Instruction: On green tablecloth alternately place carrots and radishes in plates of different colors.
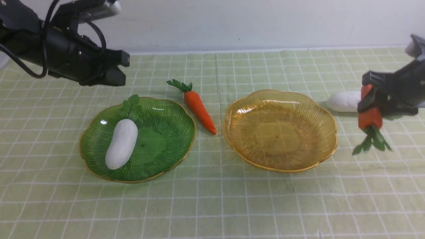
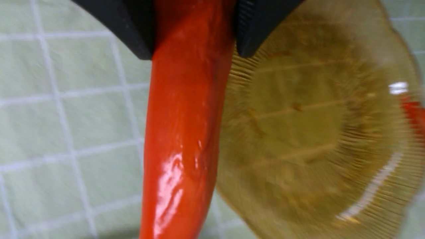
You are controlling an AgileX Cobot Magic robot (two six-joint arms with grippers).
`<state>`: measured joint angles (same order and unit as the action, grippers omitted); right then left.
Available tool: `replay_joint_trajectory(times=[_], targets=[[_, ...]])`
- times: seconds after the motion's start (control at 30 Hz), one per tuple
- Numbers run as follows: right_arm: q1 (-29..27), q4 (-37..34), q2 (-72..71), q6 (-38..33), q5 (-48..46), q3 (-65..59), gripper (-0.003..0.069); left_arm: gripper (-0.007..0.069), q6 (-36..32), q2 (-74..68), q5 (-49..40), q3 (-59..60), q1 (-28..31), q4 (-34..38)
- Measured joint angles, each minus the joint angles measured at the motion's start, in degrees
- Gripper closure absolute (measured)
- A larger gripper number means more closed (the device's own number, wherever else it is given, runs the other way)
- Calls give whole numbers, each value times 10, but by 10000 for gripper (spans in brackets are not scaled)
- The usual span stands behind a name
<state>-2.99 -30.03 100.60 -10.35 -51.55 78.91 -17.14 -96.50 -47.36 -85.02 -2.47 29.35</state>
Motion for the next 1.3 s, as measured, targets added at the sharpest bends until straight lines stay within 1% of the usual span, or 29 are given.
replay_joint_trajectory(times=[0.03,0.1,0.13,0.2,0.23,0.3,0.37,0.43,0.53,0.57,0.7,0.77,0.83,0.97,1.3], targets=[[9,-14,-1,-12,11,1,370,623,0,-1,3,-11,-9,10],[45,-56,7,-44,49,0,370,629,0,-11,13,-35,-32,23],[51,-63,9,-46,52,0,370,629,0,-16,16,-40,-37,24],[80,-93,36,-61,84,7,370,616,0,-48,29,-74,-66,29],[90,-101,59,-69,92,20,370,591,1,-69,34,-96,-83,29],[100,-107,89,-73,93,38,370,550,6,-100,39,-120,-98,29],[108,-108,126,-75,86,63,359,459,28,-149,40,-155,-116,22],[111,-108,163,-76,63,89,294,351,48,-192,41,-184,-122,7],[111,-101,185,-76,37,107,169,235,66,-232,42,-213,-124,-15],[111,-98,188,-76,29,110,142,194,68,-245,42,-223,-124,-20],[111,-61,190,-80,-3,125,15,64,76,-287,42,-256,-124,-39],[111,-41,188,-84,-25,138,-13,22,80,-307,42,-271,-124,-49],[111,-26,182,-85,-57,152,-28,8,87,-327,48,-286,-125,-62],[111,-19,163,-85,-86,169,-31,8,98,-356,68,-309,-125,-78],[112,-14,128,-89,-105,181,-32,13,107,-426,92,-357,-125,-82]])
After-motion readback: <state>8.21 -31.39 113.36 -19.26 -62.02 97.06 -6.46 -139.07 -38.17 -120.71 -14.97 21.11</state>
